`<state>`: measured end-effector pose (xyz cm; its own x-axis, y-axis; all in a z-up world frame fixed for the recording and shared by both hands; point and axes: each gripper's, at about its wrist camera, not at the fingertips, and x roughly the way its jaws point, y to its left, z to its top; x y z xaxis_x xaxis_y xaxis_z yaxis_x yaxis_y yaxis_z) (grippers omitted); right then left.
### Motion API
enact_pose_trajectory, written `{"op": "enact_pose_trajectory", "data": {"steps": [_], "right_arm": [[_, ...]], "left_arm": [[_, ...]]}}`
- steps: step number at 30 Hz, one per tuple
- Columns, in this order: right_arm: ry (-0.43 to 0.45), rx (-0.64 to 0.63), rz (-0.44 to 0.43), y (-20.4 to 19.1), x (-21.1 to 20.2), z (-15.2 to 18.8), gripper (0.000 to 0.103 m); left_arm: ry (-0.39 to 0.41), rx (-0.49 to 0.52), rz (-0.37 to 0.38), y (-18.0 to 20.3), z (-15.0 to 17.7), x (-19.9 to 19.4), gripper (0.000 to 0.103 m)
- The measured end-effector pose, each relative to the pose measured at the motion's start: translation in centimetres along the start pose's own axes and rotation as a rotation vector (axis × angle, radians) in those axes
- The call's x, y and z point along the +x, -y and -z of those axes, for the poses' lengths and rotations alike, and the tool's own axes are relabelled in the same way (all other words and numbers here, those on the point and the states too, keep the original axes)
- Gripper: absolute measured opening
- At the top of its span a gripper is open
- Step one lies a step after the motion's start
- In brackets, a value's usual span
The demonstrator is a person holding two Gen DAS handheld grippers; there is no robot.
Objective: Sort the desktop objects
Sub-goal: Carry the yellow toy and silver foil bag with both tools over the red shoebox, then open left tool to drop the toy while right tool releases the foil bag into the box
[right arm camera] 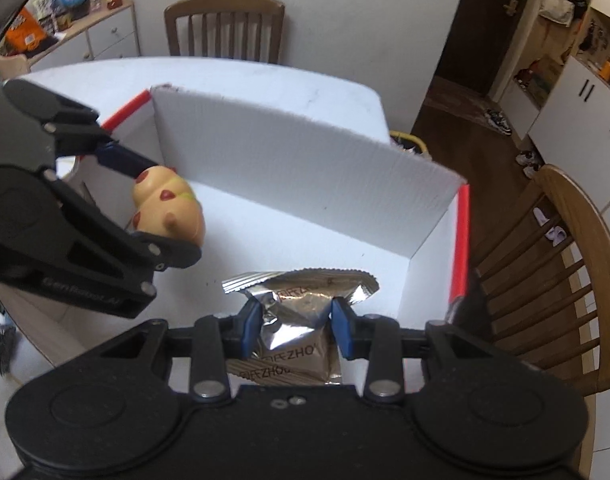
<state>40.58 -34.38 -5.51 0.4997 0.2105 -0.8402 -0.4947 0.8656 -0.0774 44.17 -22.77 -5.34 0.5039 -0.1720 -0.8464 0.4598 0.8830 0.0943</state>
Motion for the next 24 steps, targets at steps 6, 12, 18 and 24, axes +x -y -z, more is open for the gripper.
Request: {"op": "enact_pose_trajectory", "data": {"steps": [6, 12, 18, 24], "right_arm": [[-0.070, -0.024, -0.025, 0.0, 1.4, 0.1, 0.037], [-0.076, -0.058, -0.040, -0.2, 1.7, 0.2, 0.032], [-0.072, -0.062, -0.047, -0.1, 1.6, 0.4, 0.033], [-0.061, -0.056, -0.048, 0.1, 1.6, 0.7, 0.038]], "left_arm": [[-0.057, 0.016, 0.010, 0.3, -0.3, 1.6, 0.073], [-0.116, 0.031, 0.029, 0.6, -0.4, 2.8, 0.073], [-0.151, 0.039, 0.043, 0.8, -0.4, 3.7, 0.073], [-0.177, 0.053, 0.047, 1.0, -0.4, 4.1, 0.073]]}}
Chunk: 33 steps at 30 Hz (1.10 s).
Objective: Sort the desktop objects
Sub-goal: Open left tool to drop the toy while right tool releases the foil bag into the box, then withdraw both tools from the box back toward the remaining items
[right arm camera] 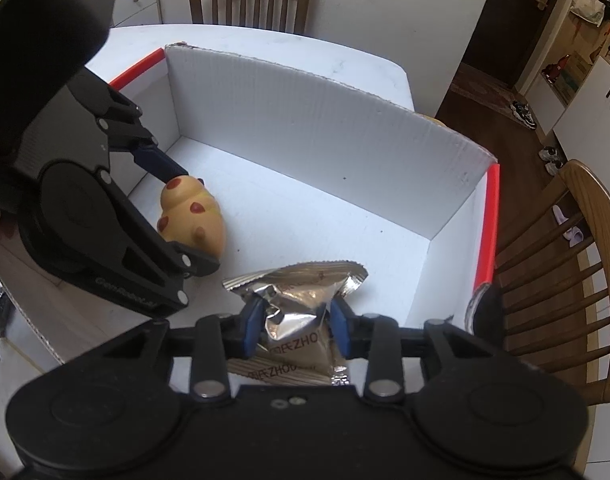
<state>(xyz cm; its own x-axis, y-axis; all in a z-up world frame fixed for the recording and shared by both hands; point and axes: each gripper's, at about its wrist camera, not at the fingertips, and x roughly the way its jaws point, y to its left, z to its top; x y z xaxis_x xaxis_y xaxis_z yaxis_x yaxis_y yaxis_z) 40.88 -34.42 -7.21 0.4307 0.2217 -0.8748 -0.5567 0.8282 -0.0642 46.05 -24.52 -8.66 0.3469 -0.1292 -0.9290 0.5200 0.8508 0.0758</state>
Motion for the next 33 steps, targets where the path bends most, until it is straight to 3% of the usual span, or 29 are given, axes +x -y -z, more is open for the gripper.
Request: {"op": "enact_pose_trajectory", "data": {"steps": [13, 33], "right_arm": [[0.033, 0.019, -0.019, 0.5, -1.5, 0.1, 0.048], [0.140, 0.029, -0.022, -0.8, -7.6, 1.2, 0.062]], "left_arm": [[0.023, -0.002, 0.021, -0.5, 0.3, -1.5, 0.078], [0.239, -0.038, -0.020, 0.7, 2.8, -10.0, 0.078]]}}
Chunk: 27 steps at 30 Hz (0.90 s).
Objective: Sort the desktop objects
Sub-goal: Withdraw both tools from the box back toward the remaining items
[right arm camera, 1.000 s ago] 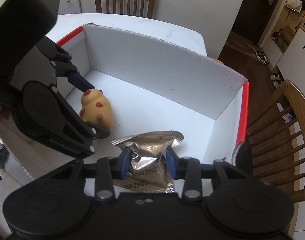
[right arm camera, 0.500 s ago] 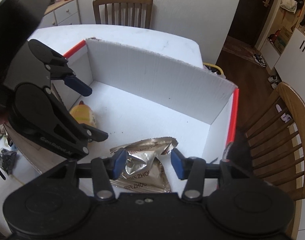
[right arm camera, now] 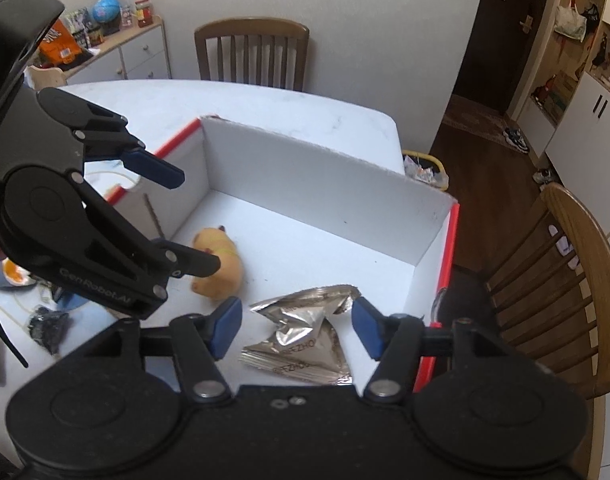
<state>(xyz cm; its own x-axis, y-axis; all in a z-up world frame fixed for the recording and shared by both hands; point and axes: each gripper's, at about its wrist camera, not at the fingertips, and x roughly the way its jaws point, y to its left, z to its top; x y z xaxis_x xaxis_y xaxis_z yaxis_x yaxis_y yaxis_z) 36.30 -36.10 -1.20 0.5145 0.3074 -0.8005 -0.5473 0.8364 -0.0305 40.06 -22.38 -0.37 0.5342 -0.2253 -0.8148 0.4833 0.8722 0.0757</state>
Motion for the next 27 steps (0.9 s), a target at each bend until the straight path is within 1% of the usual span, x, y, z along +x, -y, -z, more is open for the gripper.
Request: {"op": "enact_pose_trajectory", "data": {"steps": [3, 11, 16, 17, 19, 22, 27], "right_arm": [[0.017, -0.004, -0.007, -0.6, -1.0, 0.1, 0.065], [0.053, 0.005, 0.002, -2.1, -3.2, 0.5, 0.067], [0.076, 0.029, 0.012, -3.4, -4.8, 0.9, 0.075], [0.083, 0.034, 0.011, -3.8, -5.2, 1.0, 0.076], [0.095, 0.043, 0.006, -4.6, -5.8, 1.0, 0.082], [0.118, 0.052, 0.014, -6.2, -6.7, 1.2, 0.083], [0.151, 0.075, 0.030, -8.9, -7.6, 1.4, 0.084]], "left_arm": [[0.031, -0.013, -0.007, 0.0, 0.5, -1.6, 0.078], [0.111, -0.047, -0.016, -0.5, 2.2, -5.5, 0.080], [0.162, -0.062, -0.002, -0.9, 3.3, -7.6, 0.082], [0.171, -0.064, 0.000, -1.0, 3.6, -8.0, 0.082], [0.187, -0.074, -0.002, -1.3, 4.2, -8.8, 0.083], [0.213, -0.084, 0.000, -1.8, 5.1, -10.2, 0.083], [0.258, -0.061, -0.014, -2.8, 6.9, -12.5, 0.085]]}}
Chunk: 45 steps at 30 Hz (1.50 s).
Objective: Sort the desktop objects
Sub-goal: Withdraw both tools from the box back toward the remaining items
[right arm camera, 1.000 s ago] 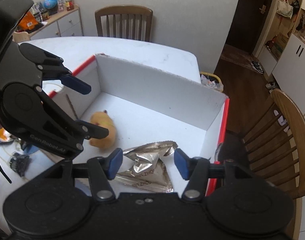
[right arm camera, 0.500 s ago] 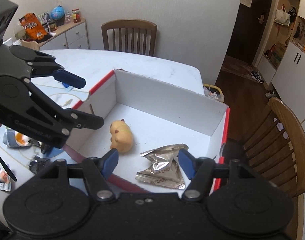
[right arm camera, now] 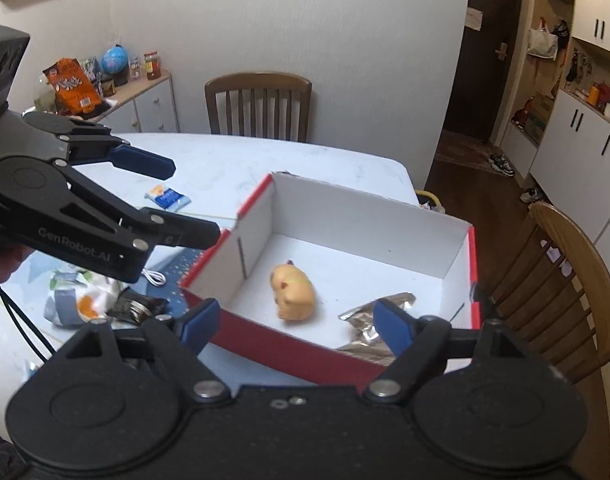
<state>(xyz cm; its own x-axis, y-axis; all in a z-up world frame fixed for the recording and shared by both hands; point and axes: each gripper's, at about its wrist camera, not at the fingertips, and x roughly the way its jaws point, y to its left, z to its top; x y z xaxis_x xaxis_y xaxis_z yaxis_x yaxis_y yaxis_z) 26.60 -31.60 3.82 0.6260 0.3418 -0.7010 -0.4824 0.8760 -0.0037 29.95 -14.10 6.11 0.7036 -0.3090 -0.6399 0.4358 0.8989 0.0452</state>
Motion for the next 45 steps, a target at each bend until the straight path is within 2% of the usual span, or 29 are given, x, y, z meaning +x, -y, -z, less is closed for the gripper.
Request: {"op": "enact_pose_trajectory", "data": {"steps": [11, 18, 22, 27, 35, 45], "right_arm": [[0.011, 0.041, 0.027, -6.6, -0.5, 1.1, 0.085], [-0.014, 0.042, 0.030, -10.6, -0.4, 2.5, 0.086], [-0.025, 0.060, 0.038, -12.7, -0.1, 3.4, 0.086], [-0.016, 0.086, 0.022, -14.4, -0.1, 3.9, 0.090], [0.003, 0.119, 0.020, -16.5, 0.5, 4.5, 0.091], [0.018, 0.154, 0.038, -17.6, 2.2, 5.2, 0.095]], "left_arm": [[0.026, -0.011, 0.018, -3.4, 3.0, -4.0, 0.087], [0.046, -0.013, 0.019, -4.9, 5.3, -6.3, 0.099], [0.062, -0.014, 0.006, -5.9, 6.7, -7.4, 0.101], [0.086, -0.066, -0.007, -7.7, 8.4, -8.5, 0.103], [0.098, -0.105, -0.079, -10.1, 10.7, -9.8, 0.103], [0.073, -0.138, -0.151, -13.1, 13.3, -9.9, 0.103]]}}
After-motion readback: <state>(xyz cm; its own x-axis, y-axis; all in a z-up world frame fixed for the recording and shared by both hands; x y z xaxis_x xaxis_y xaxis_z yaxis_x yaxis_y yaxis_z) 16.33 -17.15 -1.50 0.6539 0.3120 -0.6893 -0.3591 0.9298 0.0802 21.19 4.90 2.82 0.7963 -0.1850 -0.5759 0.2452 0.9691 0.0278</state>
